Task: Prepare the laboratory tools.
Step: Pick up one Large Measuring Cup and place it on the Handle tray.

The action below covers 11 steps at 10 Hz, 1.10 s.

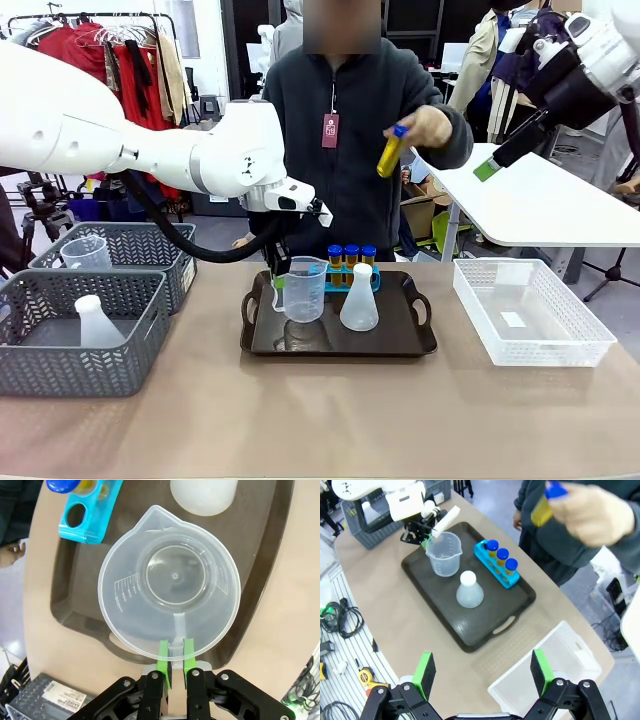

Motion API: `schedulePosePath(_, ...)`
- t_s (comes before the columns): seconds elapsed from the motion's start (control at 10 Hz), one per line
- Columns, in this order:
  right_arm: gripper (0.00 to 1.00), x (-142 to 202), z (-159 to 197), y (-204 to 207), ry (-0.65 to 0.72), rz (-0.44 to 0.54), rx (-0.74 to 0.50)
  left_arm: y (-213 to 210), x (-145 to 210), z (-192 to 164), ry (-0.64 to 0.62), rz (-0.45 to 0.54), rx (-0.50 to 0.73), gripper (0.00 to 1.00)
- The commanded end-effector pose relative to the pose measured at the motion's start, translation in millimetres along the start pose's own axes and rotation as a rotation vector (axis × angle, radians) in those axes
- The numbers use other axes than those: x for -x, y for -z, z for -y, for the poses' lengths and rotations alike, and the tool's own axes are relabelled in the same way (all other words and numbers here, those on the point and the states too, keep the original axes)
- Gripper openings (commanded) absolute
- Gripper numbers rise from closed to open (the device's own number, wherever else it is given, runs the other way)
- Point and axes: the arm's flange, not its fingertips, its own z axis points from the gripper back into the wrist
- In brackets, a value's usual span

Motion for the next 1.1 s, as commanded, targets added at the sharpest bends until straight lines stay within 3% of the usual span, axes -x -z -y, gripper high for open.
schedulePosePath(0.0, 1.0, -0.3, 0.3, -0.9, -0.001, 0.006, -0.003, 3.7, 12.3, 5.0, 0.017, 0.018, -0.004, 0.0)
schedulePosePath(0.2, 1.0, -0.3, 0.3, -0.9, -0.001, 0.006, -0.003, 4.9, 11.1, 3.1, 0.031, 0.011, 0.012, 0.0)
schedulePosePath(0.3, 1.0, -0.3, 0.3, -0.9, -0.001, 0.006, -0.003, 4.9, 12.5, 3.0, 0.029, 0.015, 0.022, 0.09)
schedulePosePath(0.7, 1.0, -0.3, 0.3, -0.9, -0.001, 0.006, -0.003, 1.6, 14.3, 4.2, 0.023, 0.016, 0.019, 0.86)
schedulePosePath(0.8, 1.0, -0.3, 0.3, -0.9, -0.001, 0.006, -0.003, -1.2, 14.8, 5.6, 0.02, 0.017, 0.013, 1.0)
schedulePosePath(1.0, 1.0, -0.3, 0.3, -0.9, -0.001, 0.006, -0.003, -13.8, 19.4, 6.8, 0.011, 0.019, -0.014, 1.0)
